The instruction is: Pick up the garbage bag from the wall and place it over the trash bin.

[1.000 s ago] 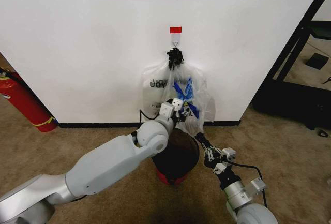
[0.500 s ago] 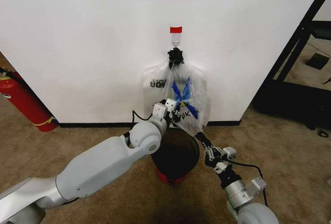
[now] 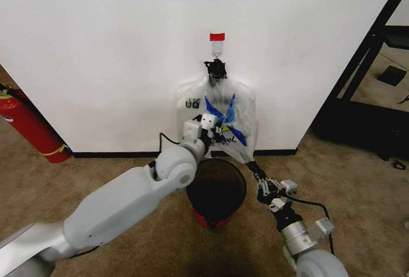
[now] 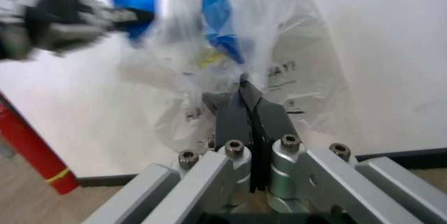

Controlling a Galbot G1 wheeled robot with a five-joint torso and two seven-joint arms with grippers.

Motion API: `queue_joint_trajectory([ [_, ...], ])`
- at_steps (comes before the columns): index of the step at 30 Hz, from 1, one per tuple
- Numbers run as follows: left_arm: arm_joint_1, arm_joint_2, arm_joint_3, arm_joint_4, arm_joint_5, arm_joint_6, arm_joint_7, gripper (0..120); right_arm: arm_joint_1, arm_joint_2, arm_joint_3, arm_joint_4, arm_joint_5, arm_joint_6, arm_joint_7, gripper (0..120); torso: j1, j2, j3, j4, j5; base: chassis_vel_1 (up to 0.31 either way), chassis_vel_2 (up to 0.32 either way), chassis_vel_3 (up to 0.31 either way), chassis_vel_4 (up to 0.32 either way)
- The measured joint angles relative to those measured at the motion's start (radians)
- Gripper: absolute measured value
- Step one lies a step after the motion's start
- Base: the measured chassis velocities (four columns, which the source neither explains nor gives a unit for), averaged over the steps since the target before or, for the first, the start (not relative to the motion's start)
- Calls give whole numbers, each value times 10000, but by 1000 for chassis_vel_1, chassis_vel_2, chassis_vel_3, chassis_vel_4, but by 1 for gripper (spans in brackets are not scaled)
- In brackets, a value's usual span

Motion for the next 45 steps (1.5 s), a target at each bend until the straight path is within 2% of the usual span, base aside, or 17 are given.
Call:
queue_joint_trajectory([
  [2, 0, 0, 0, 0, 0, 0, 0, 0, 0, 0, 0, 0, 0, 0, 0, 0, 0, 0, 0, 0, 0, 0, 0, 0, 0],
  [4, 597, 44, -738, -355, 6, -221, 122, 0, -86, -82, 134, 106, -166, -145, 136, 0, 0, 0, -1, 1, 3, 0, 0, 0, 0],
  [7, 1624, 136, -1587, -856, 271, -478, 344, 0, -366, -404, 352, 335, -865, -323, 239, 15, 0, 0, 0, -3, 2, 0, 0, 0, 0],
  [10, 2077, 161, -1815, -1021, 501, -604, 454, 0, -654, -630, 477, 599, -946, -336, 157, 22, 0, 0, 0, 5, 2, 0, 0, 0, 0],
  [15, 2600, 85, -2003, -1120, 987, -805, 642, 0, -1495, -1374, 1006, 1756, -883, -295, -247, 45, 0, 1, -1, -11, 1, 0, 0, 0, 0],
  [16, 2600, 85, -2003, -1120, 987, -805, 642, 0, -1495, -1374, 1006, 1756, -883, -295, -247, 45, 0, 1, -1, -11, 1, 0, 0, 0, 0],
  [18, 2738, 89, -2091, -1140, 1114, -825, 661, 0, -1433, -1721, 1107, 2090, -554, -326, -148, 50, 0, 1, -1, -2, 2, 0, 0, 0, 0],
  [20, 2808, 87, -2127, -1147, 1182, -827, 673, 0, -1235, -2121, 1198, 2336, -35, -436, 101, 58, 0, 1, -1, -1, 1, 0, 0, 0, 0],
  [24, 2955, 50, -2085, -1219, 1293, -829, 685, 0, -299, -3894, 1287, 2194, 1515, -715, 573, 77, 0, 0, 0, 1, 4, 0, 0, 0, 0],
  [25, 2955, 50, -2085, -1219, 1293, -829, 685, 0, -299, -3894, 1287, 2194, 1515, -715, 573, 77, 0, 0, 0, 1, 4, 0, 0, 0, 0],
  [27, 2964, 34, -2012, -1221, 1348, -829, 684, 0, 99, -4783, 1274, 1852, 1992, -674, 571, 83, 0, 0, 1, 0, 4, 0, 0, 0, 0],
  [28, 2912, 8, -1909, -1195, 1398, -841, 696, 0, 576, -5519, 1189, 1531, 2598, -648, 534, 90, 0, 0, 1, -1, 5, 0, 0, 0, 0],
  [30, 2814, -29, -1801, -1111, 1454, -867, 713, 0, 1266, -6093, 969, 1170, 3404, -784, 483, 97, 0, 1, 1, 5, 4, 0, 0, 0, 0],
  [34, 2546, -127, -1571, -917, 1513, -911, 757, 0, 2462, -6575, 232, 536, 4024, -1081, 183, 100, 1, 0, 1, -9, -3, 0, 0, 0, 0],
  [38, 2538, -92, -1577, -912, 1523, -912, 759, 0, 4410, -6649, -1536, -258, 4164, -1348, -539, 100, 1, 0, 2, 2, 1, 0, 0, 0, 0],
  [40, 2551, -57, -1601, -924, 1521, -912, 758, 0, 4824, -6625, -1943, -426, 4137, -1407, -807, 100, 1, 0, 2, 4, -1, 0, 0, 0, 0],
  [45, 2675, 55, -1737, -996, 1489, -895, 755, 0, 6546, -6235, -3751, -1403, 3891, -1525, -1521, 100, 1, 0, 2, -2, 2, 0, 0, 0, 0],
])
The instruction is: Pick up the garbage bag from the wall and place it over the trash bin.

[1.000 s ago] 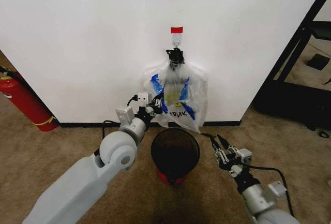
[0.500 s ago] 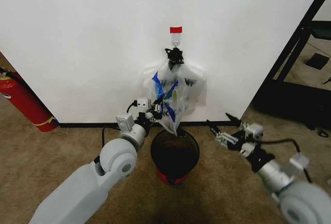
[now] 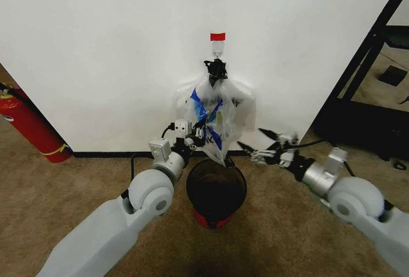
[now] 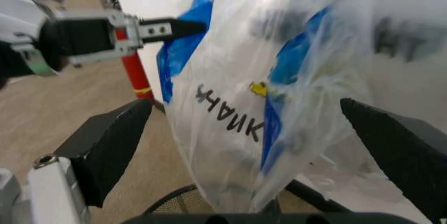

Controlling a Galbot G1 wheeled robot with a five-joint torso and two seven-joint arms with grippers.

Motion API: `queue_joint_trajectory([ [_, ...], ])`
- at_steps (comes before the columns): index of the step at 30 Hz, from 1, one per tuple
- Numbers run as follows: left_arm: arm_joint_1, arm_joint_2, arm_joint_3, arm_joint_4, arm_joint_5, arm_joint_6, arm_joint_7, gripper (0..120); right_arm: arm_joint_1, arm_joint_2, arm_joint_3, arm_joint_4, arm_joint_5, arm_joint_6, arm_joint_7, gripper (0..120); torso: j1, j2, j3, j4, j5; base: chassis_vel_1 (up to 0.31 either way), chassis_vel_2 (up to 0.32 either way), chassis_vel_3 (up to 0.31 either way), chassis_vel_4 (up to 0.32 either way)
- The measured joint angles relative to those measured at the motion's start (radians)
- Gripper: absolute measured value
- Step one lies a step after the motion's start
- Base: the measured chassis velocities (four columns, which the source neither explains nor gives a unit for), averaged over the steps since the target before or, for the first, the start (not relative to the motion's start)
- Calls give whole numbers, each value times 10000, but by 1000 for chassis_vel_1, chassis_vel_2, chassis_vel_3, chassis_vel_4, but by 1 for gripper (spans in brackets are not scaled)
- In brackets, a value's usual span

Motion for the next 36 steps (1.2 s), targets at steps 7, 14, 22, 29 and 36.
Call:
queue_joint_trajectory([
  [7, 85, 72, -67, -39, -29, 26, -7, 0, 1940, 663, -1707, -1154, -212, -1, -218, 100, 0, 0, 0, 2, -1, 0, 0, 0, 0],
  [14, 104, 154, -97, -77, -67, 36, -21, 0, 3287, 1178, -2868, -2139, -325, -104, -331, 100, 0, 0, 0, 1, -2, 0, 0, 0, 0],
  [22, 210, 215, -235, -163, -147, 52, -19, 0, 4001, 1588, -3713, -2951, -843, -142, -675, 100, 0, 0, -1, -1, -1, 0, 0, 0, 0],
  [29, 261, 246, -256, -193, -148, 69, -7, 0, 4194, 1788, -3922, -2706, -893, -256, -727, 100, -1, 0, -2, 0, -2, 0, 0, 0, 0],
  [36, 223, 226, -234, -153, -148, 72, 0, 0, 4487, 2152, -4116, -3235, -1145, -369, -444, 100, -1, 0, -2, 1, 0, 0, 0, 0, 0],
])
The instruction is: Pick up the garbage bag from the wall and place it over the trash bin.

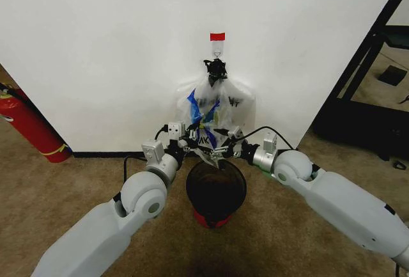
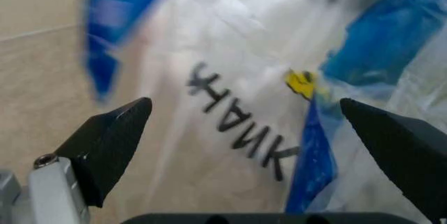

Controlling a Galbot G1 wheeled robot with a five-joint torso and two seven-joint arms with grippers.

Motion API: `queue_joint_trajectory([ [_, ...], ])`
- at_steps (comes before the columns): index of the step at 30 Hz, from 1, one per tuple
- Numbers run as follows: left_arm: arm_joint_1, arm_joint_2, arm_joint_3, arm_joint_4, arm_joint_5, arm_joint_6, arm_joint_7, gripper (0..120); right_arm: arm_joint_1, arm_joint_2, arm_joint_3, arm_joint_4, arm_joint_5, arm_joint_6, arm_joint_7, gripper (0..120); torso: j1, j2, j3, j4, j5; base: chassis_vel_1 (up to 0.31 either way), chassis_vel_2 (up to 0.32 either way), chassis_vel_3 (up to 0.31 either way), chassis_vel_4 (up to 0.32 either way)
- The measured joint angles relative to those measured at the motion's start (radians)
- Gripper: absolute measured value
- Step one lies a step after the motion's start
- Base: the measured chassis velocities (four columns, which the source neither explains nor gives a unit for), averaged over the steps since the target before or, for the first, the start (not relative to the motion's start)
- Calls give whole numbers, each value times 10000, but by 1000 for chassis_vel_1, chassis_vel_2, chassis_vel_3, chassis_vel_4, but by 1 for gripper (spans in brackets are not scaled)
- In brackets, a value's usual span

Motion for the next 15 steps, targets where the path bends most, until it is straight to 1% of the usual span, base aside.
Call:
queue_joint_trajectory([
  [4, 14, 2, 12, 14, 5, 0, 14, 0, 223, 132, -69, -512, -110, -65, 197, 100, 0, 0, 0, -1, -1, 0, 0, 0, 0],
  [7, 31, -2, 15, 6, 23, 0, 16, 0, 284, 150, -68, -629, -114, -101, 329, 100, 0, 0, 0, -1, -1, 0, 0, 0, 0],
  [10, 86, 5, 16, -53, 44, 0, 30, 0, 343, 187, -54, -679, -116, -280, 728, 100, 0, 0, 0, -3, -1, 0, 0, 0, 0],
  [15, 205, 35, 11, -119, 80, -4, 68, 0, 403, 421, -80, -723, -18, -414, 1243, 100, 0, 0, 0, -1, -1, 0, 0, 0, 0],
])
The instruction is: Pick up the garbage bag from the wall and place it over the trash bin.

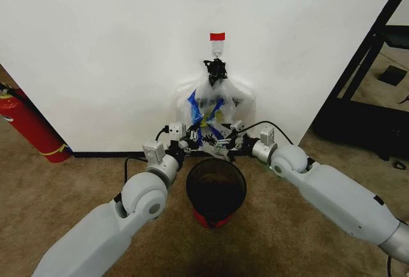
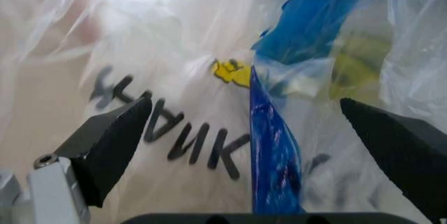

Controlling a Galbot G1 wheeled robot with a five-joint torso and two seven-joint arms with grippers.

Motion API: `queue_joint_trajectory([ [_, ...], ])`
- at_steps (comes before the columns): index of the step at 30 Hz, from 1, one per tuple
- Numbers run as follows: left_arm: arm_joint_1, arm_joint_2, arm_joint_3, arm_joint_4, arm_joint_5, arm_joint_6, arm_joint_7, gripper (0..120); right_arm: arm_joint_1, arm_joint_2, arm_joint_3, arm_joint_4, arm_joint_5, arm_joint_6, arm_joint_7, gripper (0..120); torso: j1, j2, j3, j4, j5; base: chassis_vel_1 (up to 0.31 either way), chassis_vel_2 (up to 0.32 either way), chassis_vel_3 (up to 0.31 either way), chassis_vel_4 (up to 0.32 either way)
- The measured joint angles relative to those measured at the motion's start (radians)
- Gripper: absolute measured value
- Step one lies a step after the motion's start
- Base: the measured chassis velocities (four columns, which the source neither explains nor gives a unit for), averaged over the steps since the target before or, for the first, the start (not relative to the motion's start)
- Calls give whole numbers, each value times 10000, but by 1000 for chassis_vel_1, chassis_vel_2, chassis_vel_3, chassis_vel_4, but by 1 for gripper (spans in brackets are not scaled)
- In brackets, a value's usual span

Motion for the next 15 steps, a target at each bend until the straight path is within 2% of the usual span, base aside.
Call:
queue_joint_trajectory([
  [7, 148, 50, 11, -156, 41, -6, 22, 0, 312, 457, -114, -319, 89, -375, 623, 97, 0, 0, 0, 3, 0, 0, 0, 0, 0],
  [12, 173, 128, -42, -245, 37, -15, 32, 0, 553, 560, -222, -354, 129, -894, 1153, 74, 0, 0, 0, -1, -1, 0, 0, 0, 0],
  [13, 173, 128, -42, -245, 37, -15, 32, 0, 553, 560, -222, -354, 129, -894, 1153, 74, 0, 0, 0, -1, -1, 0, 0, 0, 0],
  [15, 198, 133, -56, -250, 36, -21, 37, 0, 563, 620, -239, -348, 239, -1007, 1341, 66, 0, 0, 0, 0, -1, 0, 0, 0, 0],
])
